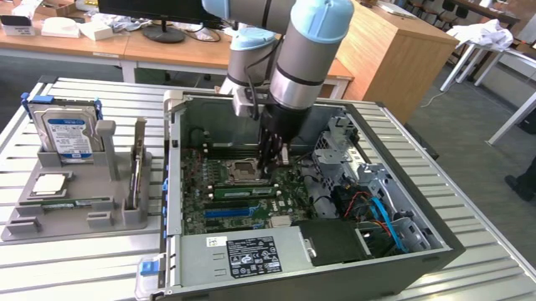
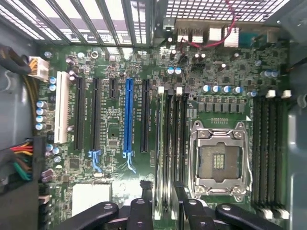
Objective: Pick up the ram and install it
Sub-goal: 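Insert the ram into the slot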
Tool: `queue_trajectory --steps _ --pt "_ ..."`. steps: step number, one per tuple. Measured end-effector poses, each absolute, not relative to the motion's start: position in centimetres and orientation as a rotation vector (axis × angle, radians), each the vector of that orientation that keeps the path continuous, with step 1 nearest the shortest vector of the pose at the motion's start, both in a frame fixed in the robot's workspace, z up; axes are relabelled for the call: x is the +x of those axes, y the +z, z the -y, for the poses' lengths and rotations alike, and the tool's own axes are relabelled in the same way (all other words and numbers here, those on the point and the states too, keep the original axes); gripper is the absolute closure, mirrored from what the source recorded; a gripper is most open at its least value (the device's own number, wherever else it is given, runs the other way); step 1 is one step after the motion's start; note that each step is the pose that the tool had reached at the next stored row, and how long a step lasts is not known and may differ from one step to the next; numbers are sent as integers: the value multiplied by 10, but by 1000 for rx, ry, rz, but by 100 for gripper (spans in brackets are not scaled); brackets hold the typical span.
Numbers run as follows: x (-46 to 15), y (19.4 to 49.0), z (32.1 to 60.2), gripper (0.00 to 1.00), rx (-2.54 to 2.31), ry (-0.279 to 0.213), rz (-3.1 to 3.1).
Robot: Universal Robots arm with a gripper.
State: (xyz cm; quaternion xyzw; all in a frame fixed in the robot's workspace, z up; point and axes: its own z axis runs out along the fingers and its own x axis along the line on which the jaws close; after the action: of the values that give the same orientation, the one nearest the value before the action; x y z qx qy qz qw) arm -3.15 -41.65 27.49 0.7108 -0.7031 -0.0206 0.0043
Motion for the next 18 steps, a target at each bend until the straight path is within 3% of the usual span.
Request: queue_trajectory --steps 18 --pt "-32 320 416 69 2227 -64 2203"
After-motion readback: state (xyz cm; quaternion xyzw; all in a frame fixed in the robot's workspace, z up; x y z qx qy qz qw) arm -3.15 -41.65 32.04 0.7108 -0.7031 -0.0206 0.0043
